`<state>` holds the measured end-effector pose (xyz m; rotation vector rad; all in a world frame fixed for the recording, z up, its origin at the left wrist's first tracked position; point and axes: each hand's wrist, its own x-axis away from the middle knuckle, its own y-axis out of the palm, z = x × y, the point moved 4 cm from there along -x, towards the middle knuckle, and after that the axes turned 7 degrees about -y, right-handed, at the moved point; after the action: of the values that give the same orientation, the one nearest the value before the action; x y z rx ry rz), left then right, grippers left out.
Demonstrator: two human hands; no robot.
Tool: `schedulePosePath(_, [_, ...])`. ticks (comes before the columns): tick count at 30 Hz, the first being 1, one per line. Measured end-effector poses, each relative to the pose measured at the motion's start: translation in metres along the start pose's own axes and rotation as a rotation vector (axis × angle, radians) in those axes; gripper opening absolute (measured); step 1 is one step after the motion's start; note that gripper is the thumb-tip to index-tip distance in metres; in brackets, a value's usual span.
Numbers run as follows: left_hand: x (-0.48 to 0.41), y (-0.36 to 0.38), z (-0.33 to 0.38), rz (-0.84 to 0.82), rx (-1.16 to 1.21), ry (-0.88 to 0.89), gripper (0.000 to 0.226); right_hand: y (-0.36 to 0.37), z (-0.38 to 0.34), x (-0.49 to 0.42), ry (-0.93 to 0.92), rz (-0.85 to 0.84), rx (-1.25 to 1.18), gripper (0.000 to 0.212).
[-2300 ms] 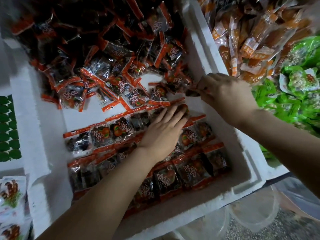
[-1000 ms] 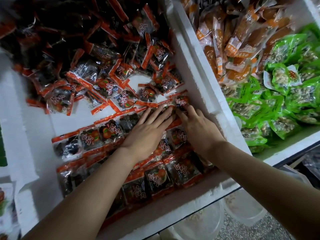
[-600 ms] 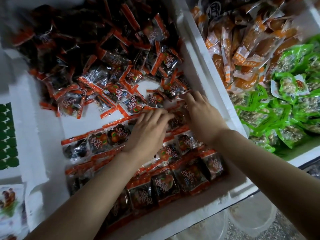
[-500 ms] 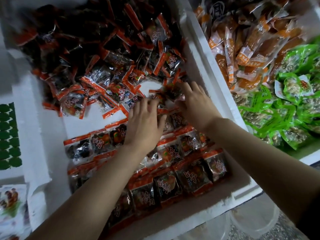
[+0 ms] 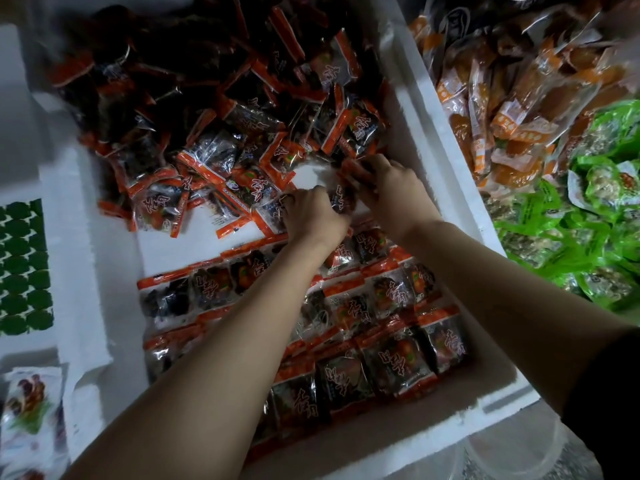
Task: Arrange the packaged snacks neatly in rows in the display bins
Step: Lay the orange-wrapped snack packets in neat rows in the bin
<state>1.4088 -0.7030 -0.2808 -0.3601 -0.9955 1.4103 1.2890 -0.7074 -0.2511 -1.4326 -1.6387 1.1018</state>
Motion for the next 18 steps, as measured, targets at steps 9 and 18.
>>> schedulePosePath(9, [0.039,-0.031,0.000,0.002,0.613,0.068,0.025,-0.042,-0.022,0.033,-0.121,0.263,-0.255,0.020])
schedulePosePath(18, [0.097,-0.034,-0.036,-0.211,1.193,-0.244,0.034,-0.015,-0.061,0.097,-0.345,0.004,-0.256,0.046])
